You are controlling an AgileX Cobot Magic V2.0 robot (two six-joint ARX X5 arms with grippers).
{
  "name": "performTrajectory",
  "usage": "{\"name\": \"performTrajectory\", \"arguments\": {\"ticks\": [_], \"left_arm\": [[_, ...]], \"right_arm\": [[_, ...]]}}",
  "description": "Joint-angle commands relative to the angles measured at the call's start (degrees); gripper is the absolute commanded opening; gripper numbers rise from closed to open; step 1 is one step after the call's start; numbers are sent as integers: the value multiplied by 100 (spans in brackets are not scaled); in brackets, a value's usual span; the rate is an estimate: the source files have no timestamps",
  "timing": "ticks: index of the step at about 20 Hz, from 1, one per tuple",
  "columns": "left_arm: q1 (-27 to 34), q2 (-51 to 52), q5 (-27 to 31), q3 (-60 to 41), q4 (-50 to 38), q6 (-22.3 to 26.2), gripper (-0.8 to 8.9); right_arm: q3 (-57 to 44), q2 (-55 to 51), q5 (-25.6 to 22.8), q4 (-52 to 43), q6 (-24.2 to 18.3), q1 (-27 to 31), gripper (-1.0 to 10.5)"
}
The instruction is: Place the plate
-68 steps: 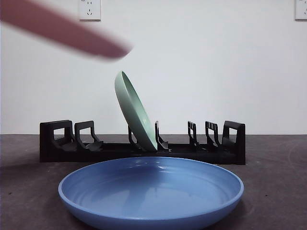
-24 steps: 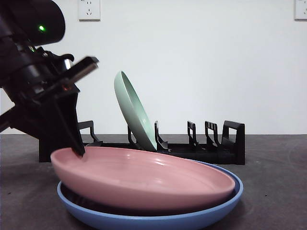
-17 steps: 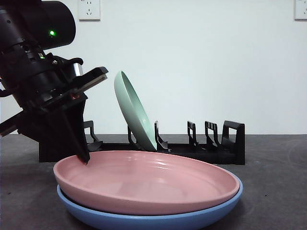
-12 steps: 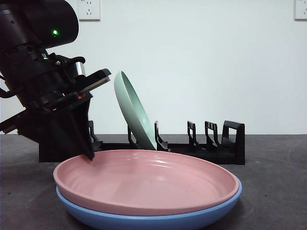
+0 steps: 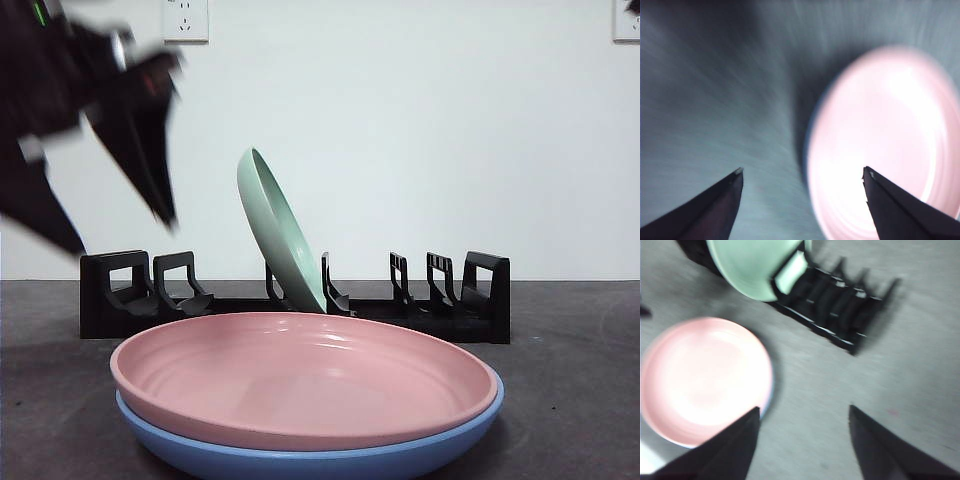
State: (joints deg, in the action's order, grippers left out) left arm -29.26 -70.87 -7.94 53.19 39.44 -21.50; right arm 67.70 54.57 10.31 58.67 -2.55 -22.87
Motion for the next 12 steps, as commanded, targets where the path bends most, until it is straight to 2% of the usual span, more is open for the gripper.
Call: {"name": "performTrajectory", "arguments": {"ticks": [1,3,5,9,12], "left_arm": [[42,520,815,579,815,468,375],[79,911,1499,1150,1556,734,375],[81,1217,1930,1762,2135,874,375],[79,1698,2057,2649,2415,876,375],[79,1971,2057,2900,2415,879,376]], "right_arm": [[57,229,291,-256,369,-28,306],[59,400,520,-501,505,-31,306],[68,608,804,-833,629,-39,306],[428,1440,1143,-1215,944,-168,306],[1248,2400,1248,-1202,1078,-374,306]]}}
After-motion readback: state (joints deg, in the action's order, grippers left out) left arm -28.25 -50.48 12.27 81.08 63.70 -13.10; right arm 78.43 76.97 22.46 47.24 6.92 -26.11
